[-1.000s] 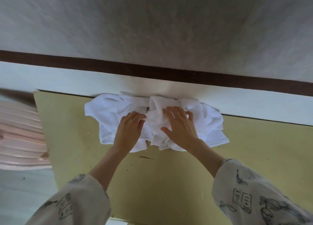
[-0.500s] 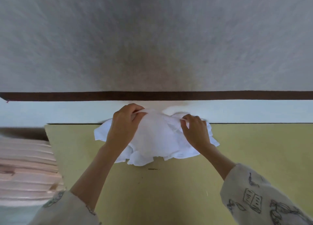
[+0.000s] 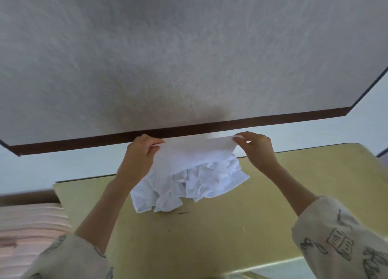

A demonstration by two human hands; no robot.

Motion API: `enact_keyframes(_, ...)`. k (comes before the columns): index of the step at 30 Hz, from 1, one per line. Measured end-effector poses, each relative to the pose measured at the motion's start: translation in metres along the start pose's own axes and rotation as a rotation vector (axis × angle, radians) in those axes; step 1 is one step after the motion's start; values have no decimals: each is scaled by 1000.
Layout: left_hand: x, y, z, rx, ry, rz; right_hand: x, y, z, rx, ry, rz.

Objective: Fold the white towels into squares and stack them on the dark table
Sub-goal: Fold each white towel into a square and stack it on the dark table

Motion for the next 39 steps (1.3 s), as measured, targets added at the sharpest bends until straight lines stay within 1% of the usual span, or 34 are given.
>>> enact_keyframes(4,21,26,-4,64,82,-59,10,20,-16,-67,-24,-69)
enact_keyframes(9,25,74,7,126,133,-201,35,54,-26,-223,-50,-67)
enact_keyframes(13,22,104,22,112,139,-262,55,69,-24,-301,-18,-87)
enact_keyframes(18,-5,118,51,-7,34,-301,79,80,4,-365,123,-73)
enact_keyframes(22,-33,117,77,7,24,-364,96,81,31,-352,200,-59)
enact_keyframes(26,-60,104,98,34,-11,-394,107,78,54,-357,190,-7)
enact_keyframes(29,-84,105,116,27,-15,-427,123,81,74,-361,87,86)
enact_keyframes(31,-101,115,131,16,86,-514,139,89,93,-404,14,182)
enact_keyframes(33,-118,128,148,23,238,-623,154,97,113,-446,-45,253)
enact_keyframes(37,-151,167,182,99,566,-852,180,125,147,-507,-171,386)
enact_keyframes(39,-164,186,194,139,685,-933,191,141,158,-515,-224,457)
Point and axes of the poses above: each hand's wrist, its own y-axis away from the middle knuckle, its own z-axis out of the palm, x = y × z, the point moved 6 cm from there along -y, towards the middle knuckle, and after that the axes turned 15 degrees about y, right-handed, at the moved point
